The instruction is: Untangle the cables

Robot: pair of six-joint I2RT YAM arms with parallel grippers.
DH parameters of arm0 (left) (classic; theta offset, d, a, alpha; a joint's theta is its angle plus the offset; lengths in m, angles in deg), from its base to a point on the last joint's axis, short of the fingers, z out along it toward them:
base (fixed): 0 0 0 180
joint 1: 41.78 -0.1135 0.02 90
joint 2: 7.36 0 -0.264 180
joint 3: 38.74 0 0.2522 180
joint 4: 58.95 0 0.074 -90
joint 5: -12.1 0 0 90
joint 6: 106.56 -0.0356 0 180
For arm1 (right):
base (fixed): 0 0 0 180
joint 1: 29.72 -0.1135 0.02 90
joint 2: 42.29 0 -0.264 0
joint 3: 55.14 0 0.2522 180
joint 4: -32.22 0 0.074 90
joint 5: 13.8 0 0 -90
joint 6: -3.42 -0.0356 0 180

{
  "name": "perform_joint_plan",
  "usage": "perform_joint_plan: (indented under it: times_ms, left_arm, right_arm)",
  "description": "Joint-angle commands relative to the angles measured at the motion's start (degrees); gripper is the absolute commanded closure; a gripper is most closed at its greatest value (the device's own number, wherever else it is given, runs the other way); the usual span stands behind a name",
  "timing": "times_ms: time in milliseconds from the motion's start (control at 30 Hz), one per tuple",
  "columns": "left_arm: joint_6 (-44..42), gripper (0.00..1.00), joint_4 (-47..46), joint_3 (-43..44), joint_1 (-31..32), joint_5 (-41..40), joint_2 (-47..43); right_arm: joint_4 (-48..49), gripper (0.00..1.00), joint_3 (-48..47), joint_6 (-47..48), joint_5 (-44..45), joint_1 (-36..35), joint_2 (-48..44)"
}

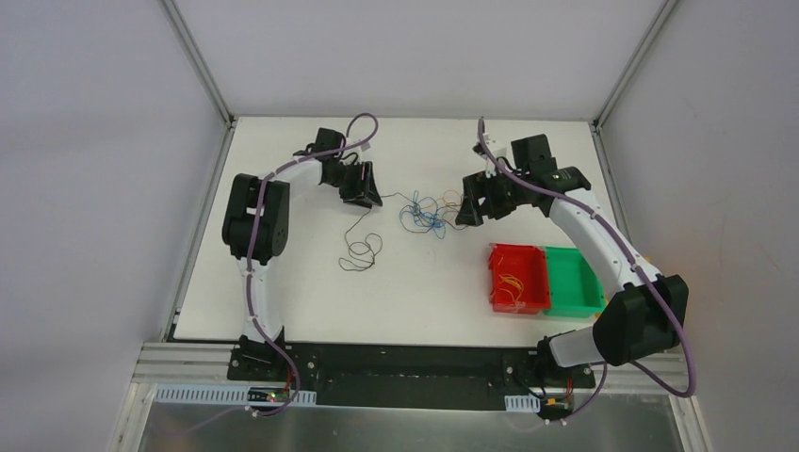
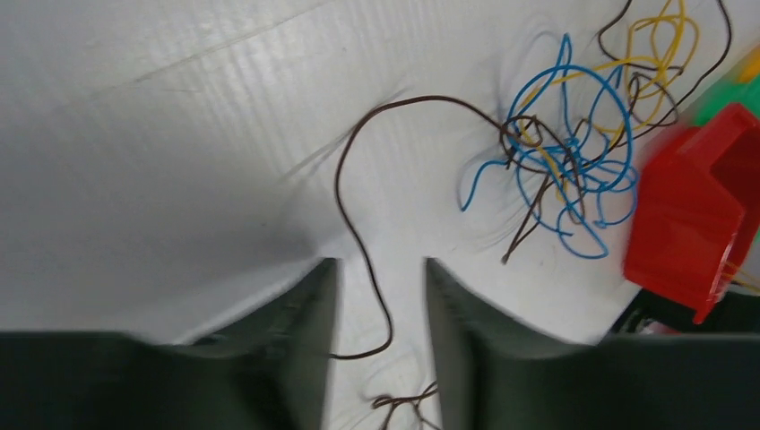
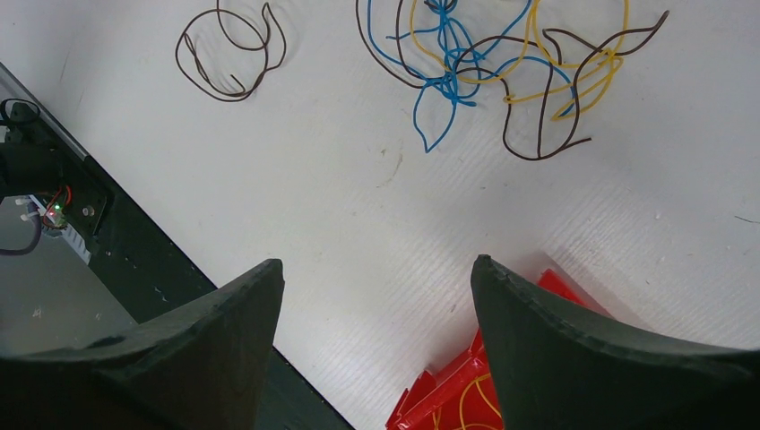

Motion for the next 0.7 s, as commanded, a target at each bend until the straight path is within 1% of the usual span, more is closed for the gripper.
perform_joint_plan:
  times_ms: [0,33,67,167,233,333,400,533,667]
  left_arm:
    - [-4.8,0.77,5.62,5.71,1.09,4.01,1.63]
    - [-5.31,0.93,7.72,7.38,1.09,5.03,0.72]
    - [-5.81,1.0,8.94,7.8,1.09,6.37,-1.2]
    - [-6.59,1.0,9.16,6.69,1.09,10.07,-11.09]
    - [-6.34,1.0,6.84,4.69,1.0,9.52,-18.93]
    - [-4.58,1.0,1.32,-1.11,0.21,10.12,-31.33]
    - [-3.86,1.0,-0.77,-4.88,0.07,12.32,-36.43]
    - [-5.01,1.0,-0.72,-11.7,0.03,19.34,-42.68]
    - [-7.76,1.0,0.6,-17.15,0.0,25.36,-46.57]
  right_arm:
    - [0.32,0.2,-2.78,-0.73,-0.77,-0.19,-1.17]
    - [0.22,0.21,-2.77,-0.59,-0.47,-0.25,-1.48]
    - [-0.08,0.21,-2.91,-0.37,-0.37,-0.22,-1.84]
    - [-1.15,0.21,-3.09,0.43,0.04,-0.23,-3.05]
    - [-1.5,0.21,-2.82,0.97,0.32,-0.18,-3.98]
    - [-1.81,0.21,-1.91,1.54,0.35,-0.21,-5.29]
    - [-1.87,0.21,-1.42,1.65,0.29,-0.18,-5.8]
    - [-1.73,0.21,-0.7,1.77,-0.12,-0.25,-6.42]
    - [-1.68,0.21,-0.17,2.42,-0.67,-0.26,-6.5]
